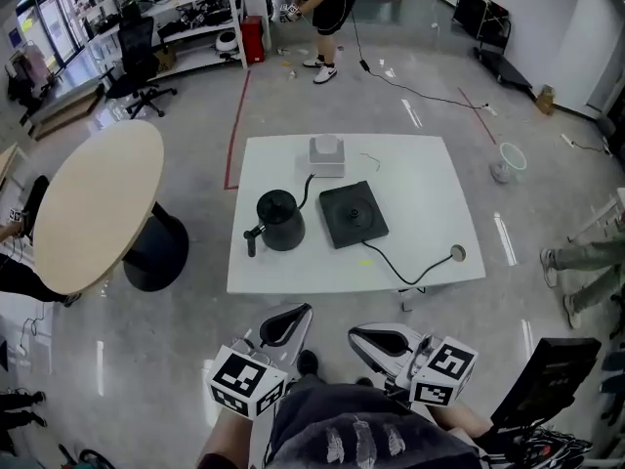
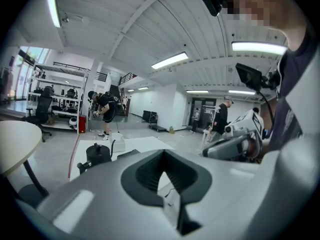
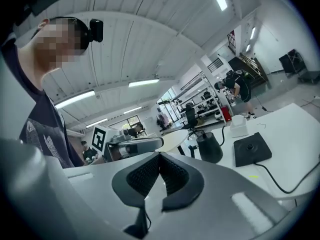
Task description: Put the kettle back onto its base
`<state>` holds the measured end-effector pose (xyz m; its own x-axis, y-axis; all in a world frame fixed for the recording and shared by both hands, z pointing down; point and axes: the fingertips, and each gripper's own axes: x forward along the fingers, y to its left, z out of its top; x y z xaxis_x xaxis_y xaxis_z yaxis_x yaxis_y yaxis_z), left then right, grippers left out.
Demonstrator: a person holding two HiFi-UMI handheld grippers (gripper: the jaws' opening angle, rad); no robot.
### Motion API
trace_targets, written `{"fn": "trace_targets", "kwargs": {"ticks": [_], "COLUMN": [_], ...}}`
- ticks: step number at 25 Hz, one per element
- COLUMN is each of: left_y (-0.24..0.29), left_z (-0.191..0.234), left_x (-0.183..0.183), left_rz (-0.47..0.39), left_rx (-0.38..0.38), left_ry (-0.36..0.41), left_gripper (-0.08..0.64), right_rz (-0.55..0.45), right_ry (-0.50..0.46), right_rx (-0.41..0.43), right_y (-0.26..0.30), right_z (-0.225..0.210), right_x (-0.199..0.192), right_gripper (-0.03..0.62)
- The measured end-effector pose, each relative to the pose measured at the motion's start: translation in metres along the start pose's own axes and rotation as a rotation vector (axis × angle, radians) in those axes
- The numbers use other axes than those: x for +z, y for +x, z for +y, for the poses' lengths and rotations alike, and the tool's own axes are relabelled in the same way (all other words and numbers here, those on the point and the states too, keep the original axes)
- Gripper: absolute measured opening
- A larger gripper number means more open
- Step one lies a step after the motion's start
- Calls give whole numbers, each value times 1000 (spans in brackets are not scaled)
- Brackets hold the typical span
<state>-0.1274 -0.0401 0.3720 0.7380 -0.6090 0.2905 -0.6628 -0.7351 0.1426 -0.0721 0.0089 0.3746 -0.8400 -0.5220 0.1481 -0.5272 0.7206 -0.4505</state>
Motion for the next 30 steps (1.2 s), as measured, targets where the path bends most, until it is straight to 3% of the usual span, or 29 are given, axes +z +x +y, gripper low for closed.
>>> {"fn": "trace_targets", "kwargs": {"ticks": [14, 22, 30], "left_y": [-26, -25, 9], "left_z": [103, 139, 176], "left_x": [-11, -9, -12], "left_rz": [2, 27, 116], "left_rx": [46, 156, 297], "left_ry": [-3, 55, 116], "left_gripper": [2, 2, 3], "right_rz": [30, 24, 35], "right_ry": [12, 28, 59], "right_rx": [-35, -23, 42], "right_y": [88, 102, 103], "right_z": [-4, -23, -59], "right_x": [11, 20, 32], "right_gripper": [2, 2, 2]}}
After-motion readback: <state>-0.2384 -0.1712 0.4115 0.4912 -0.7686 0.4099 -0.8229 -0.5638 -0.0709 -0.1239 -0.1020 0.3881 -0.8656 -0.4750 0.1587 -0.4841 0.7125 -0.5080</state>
